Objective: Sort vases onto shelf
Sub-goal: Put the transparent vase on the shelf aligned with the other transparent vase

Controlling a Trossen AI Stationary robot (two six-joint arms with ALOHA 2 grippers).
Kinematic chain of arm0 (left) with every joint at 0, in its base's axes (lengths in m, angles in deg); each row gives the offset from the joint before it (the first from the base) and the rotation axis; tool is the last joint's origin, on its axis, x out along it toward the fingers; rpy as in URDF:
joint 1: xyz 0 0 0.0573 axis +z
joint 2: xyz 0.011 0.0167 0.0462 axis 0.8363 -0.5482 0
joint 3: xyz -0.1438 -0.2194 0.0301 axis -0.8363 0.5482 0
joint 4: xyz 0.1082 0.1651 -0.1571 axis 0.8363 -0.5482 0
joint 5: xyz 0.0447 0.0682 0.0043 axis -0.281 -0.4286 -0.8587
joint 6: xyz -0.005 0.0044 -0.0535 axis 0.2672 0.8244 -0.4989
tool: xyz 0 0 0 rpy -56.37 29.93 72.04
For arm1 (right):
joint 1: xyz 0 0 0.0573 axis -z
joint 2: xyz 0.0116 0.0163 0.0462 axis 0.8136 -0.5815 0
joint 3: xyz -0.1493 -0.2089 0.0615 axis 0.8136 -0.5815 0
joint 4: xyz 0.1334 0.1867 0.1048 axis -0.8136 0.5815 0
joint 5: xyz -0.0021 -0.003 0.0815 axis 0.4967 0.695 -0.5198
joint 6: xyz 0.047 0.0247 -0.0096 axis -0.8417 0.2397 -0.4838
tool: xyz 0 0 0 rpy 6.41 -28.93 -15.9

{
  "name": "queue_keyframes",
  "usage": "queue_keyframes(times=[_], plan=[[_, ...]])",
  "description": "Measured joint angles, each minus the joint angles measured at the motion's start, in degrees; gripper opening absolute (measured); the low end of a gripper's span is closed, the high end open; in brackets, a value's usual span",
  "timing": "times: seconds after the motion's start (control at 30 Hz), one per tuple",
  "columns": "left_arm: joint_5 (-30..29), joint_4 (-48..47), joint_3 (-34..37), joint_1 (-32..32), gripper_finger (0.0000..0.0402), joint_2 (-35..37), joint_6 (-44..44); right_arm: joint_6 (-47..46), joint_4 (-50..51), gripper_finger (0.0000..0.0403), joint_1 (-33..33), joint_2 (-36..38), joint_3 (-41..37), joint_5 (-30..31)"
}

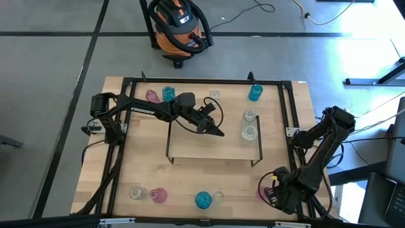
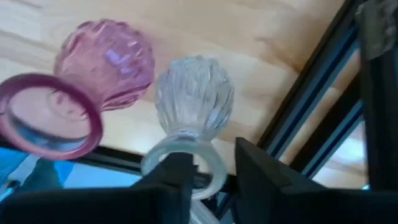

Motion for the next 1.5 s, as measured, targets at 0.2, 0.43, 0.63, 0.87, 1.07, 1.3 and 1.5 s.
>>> queue_keyframes(times=[0.2,0.43,0.63,0.87,1.07,1.3,1.5], plan=[[-0.60,0.00,0.00,0.07,0.0000,0.00,0.02,0.31,3.00,0.0012,0.02,0.51,0.09,-1.52],[-0.66,-0.01,0.00,0.08,0.0000,0.00,0.09,0.37,3.76,0.0006,0.02,5.98,0.43,-1.37],[-0.99,-0.01,0.00,0.09,0.0000,0.00,0.26,1.27,16.68,0.0003,0.06,10.75,9.23,-0.36],[-1.55,0.00,0.00,0.11,0.0000,0.00,1.54,3.25,27.61,0.0001,1.56,13.23,26.01,8.59],[-2.74,-0.01,0.00,0.11,0.0000,0.00,1.85,14.27,27.89,0.0001,11.09,11.15,33.44,19.18],[-3.03,-0.02,0.00,0.11,0.0000,0.00,1.85,34.74,28.23,0.0000,26.12,6.64,35.19,15.91],[-2.02,-0.04,0.00,0.11,0.0000,0.00,1.83,45.42,28.21,0.0000,34.44,4.49,35.19,13.19]])
